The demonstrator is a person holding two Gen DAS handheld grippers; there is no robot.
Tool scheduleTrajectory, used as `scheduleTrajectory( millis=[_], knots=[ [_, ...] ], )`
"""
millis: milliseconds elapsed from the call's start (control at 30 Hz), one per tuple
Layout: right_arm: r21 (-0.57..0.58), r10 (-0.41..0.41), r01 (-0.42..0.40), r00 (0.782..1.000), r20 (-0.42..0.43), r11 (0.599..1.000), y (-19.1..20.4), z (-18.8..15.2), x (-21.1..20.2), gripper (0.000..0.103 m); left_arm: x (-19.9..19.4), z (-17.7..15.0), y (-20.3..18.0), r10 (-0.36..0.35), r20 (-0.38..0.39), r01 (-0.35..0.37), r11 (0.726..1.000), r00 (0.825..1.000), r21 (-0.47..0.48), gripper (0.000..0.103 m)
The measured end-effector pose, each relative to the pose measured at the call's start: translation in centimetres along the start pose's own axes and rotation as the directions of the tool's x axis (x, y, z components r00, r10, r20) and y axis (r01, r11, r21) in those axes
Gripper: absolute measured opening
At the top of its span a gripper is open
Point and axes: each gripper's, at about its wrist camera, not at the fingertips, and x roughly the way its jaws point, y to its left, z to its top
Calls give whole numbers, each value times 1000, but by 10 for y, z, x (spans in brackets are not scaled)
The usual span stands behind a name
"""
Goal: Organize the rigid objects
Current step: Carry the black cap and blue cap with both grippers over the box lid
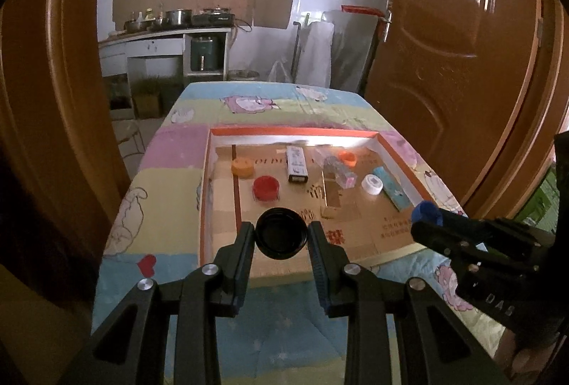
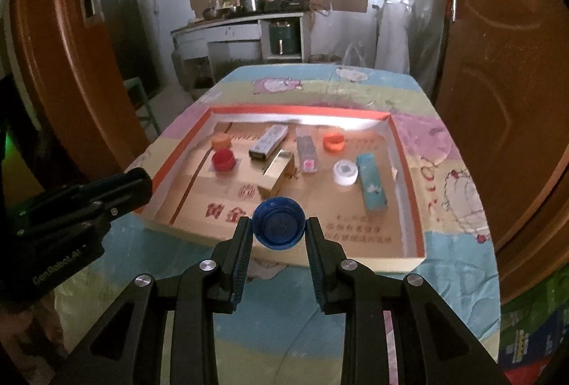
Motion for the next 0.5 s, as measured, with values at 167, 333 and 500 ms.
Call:
scheduleTrajectory(
  millis=[167,333,500],
  knots=[
    [2,-6,6,1000,15,1000,-7,11,2,31,5,9,1,7,4,-7,1000,1000,1,31],
    [4,-7,7,1000,24,1000,-12,20,5,31,10,16,3,12,9,-12,1000,1000,-2,31],
    [5,-3,3,1000,28,1000,-16,27,11,31,15,25,6,18,15,-18,1000,1000,-5,31]
  ],
)
